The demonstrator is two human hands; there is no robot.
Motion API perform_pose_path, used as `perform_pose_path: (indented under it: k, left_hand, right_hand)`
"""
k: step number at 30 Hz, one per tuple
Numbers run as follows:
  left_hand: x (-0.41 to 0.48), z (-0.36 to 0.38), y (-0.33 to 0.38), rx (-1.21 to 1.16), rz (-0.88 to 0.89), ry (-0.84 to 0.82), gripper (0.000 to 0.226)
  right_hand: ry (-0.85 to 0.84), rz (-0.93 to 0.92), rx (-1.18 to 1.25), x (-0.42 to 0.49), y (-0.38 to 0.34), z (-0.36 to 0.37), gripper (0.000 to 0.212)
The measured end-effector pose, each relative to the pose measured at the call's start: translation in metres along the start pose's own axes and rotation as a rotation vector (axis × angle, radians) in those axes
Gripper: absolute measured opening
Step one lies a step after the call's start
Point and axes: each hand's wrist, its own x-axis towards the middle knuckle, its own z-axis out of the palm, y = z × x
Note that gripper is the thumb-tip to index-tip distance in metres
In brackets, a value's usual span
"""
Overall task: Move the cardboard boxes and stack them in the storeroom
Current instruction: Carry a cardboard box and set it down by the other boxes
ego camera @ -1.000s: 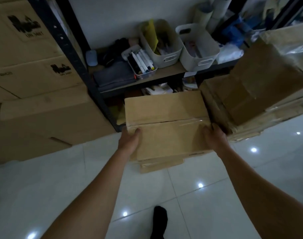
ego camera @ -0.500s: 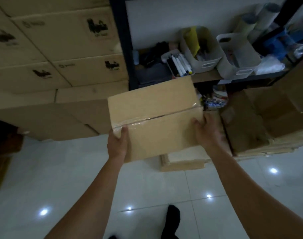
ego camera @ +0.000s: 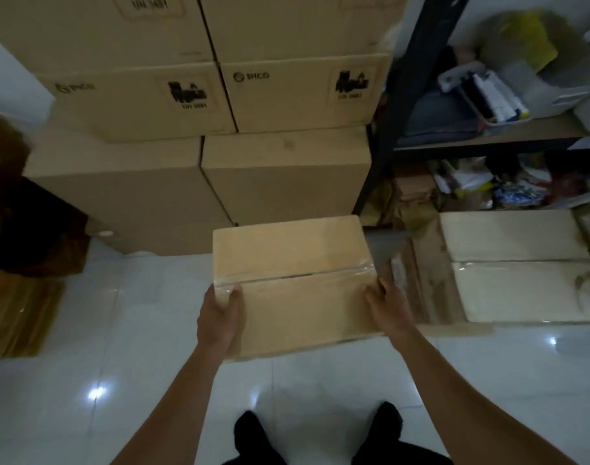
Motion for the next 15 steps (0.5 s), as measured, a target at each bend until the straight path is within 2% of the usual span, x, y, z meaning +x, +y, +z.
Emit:
perform_pose_path:
  k: [1, 6, 12, 15]
  left_hand:
    - [0.016, 0.009, -0.013, 0.009, 0.001, -0.029, 0.064]
    - [0.083, 0.07, -0.07, -0.006, -0.021, -0.127, 0.079]
    - [0.185, 0.169, -0.141, -0.055, 0.005, -0.127, 0.081]
    - [0.237, 0.203, -0.167, -0.081, 0.058, -0.122, 0.069]
  right_hand:
    - [0.008, 0.026, 0.001, 0.013, 0.011, 0.016, 0.054]
    - [0.002, 0.079, 0.035, 0.092, 0.069, 0.082, 0.053]
    - [0.038, 0.018, -0.029, 0.222, 0.133, 0.156, 0.052]
    - [0.058, -0.03, 0.008, 0.28, 0.151, 0.19, 0.052]
